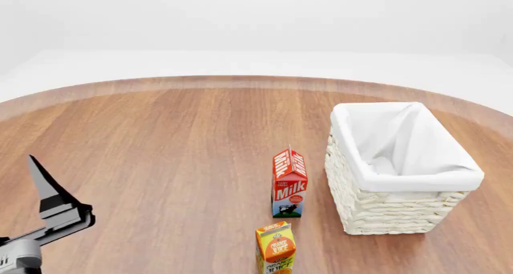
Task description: Pick up the cream cheese box and the butter, and put them in the basket.
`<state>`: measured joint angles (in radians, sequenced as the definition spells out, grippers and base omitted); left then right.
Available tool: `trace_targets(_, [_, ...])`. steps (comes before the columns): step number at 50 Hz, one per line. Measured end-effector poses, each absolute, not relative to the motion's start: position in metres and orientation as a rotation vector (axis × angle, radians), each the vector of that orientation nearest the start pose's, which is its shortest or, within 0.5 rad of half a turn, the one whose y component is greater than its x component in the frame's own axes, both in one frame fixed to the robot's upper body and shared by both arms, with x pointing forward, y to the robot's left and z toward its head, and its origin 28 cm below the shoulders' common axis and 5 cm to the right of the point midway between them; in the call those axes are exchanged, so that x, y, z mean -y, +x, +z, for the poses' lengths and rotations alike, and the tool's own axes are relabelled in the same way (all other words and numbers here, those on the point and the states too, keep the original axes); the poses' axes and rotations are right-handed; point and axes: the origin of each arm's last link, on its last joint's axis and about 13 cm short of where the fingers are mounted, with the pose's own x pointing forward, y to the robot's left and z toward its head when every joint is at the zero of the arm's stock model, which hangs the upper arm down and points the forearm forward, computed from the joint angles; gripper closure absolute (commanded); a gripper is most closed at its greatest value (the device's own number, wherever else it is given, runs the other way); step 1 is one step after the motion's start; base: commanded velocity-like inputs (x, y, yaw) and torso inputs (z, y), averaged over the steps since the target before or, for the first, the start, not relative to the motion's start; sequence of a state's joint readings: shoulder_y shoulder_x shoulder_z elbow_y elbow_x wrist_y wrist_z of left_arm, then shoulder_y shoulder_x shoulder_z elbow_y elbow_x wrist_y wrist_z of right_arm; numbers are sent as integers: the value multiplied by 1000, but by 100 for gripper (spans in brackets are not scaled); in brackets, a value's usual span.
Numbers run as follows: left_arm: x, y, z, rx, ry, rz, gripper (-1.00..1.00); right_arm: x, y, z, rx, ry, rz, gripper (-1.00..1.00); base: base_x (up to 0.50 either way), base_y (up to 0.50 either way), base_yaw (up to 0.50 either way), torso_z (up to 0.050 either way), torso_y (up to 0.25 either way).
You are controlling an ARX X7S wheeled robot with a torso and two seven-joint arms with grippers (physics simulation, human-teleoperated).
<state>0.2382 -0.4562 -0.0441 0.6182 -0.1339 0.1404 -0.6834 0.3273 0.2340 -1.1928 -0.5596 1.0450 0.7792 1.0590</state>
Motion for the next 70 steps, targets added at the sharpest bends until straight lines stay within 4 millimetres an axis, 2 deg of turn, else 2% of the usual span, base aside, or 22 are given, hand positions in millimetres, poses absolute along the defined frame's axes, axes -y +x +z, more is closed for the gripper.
trace_targets(19, [-270,157,126,581,98,475,-100,-45,75,80,-616,-150,665,-100,0,0,0,0,0])
trace_targets(53, [-271,156,126,579,93,477,-100,-40,69,88,-749,-124,649,-100,0,0,0,0,0])
trace_targets(70, [-271,157,126,579,93,477,-100,-39,70,79,-771,-136,647,-100,0,0,0,0,0])
